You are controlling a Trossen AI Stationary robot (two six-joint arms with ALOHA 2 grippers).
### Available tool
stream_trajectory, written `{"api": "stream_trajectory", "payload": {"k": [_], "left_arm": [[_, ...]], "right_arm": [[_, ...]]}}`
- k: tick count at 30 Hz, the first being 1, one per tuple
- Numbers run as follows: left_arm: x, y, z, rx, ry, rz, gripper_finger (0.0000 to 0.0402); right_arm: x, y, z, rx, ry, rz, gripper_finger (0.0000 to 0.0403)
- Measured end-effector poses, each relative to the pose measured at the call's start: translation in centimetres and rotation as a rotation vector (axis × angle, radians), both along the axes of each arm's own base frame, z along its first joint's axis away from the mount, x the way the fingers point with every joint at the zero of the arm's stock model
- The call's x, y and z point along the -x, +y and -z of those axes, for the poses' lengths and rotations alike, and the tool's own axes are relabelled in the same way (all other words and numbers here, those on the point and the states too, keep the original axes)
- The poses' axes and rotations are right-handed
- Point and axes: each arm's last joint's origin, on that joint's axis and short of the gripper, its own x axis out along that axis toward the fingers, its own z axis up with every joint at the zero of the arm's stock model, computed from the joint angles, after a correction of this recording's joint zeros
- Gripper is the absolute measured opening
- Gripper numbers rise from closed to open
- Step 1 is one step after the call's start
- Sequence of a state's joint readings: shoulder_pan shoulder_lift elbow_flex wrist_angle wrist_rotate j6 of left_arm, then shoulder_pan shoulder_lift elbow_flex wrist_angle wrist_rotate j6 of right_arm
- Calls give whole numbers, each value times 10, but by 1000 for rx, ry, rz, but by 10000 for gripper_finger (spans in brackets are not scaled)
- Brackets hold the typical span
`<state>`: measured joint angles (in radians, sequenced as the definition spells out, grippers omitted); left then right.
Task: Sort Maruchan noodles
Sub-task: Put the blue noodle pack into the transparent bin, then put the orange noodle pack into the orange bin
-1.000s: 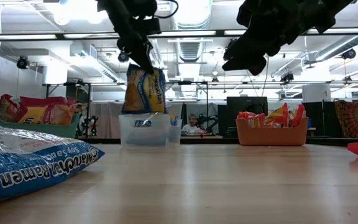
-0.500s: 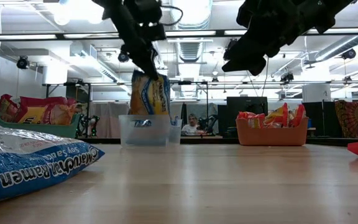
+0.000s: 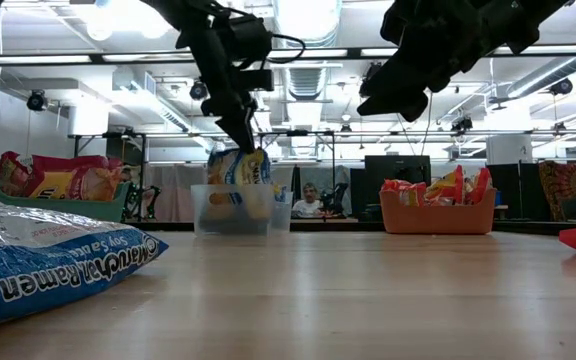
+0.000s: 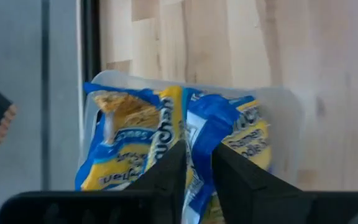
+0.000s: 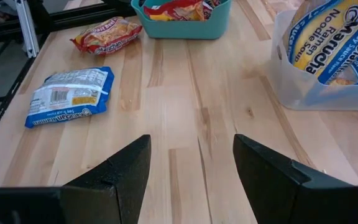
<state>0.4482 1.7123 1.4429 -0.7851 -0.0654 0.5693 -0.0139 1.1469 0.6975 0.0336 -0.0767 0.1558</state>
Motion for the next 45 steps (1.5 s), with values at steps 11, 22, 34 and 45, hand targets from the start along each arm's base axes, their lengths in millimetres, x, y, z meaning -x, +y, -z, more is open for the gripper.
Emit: {"api": "stream_trajectory", "payload": {"k": [11,22,34,45], "left_arm": [[10,0,-17,-70,-18,-67,113],[14,2,13,-3,-48,-157,43],[19,-47,-33,9,-346,-200,36],[15,-143,-25,73,-700,75,36]], "right_arm": [[0,0,0,0,0,0,217],[0,0,0,-15,1,9,217],[11,0,16,-216,215,134,215],[33,32,31,-624,608,63,150]]}}
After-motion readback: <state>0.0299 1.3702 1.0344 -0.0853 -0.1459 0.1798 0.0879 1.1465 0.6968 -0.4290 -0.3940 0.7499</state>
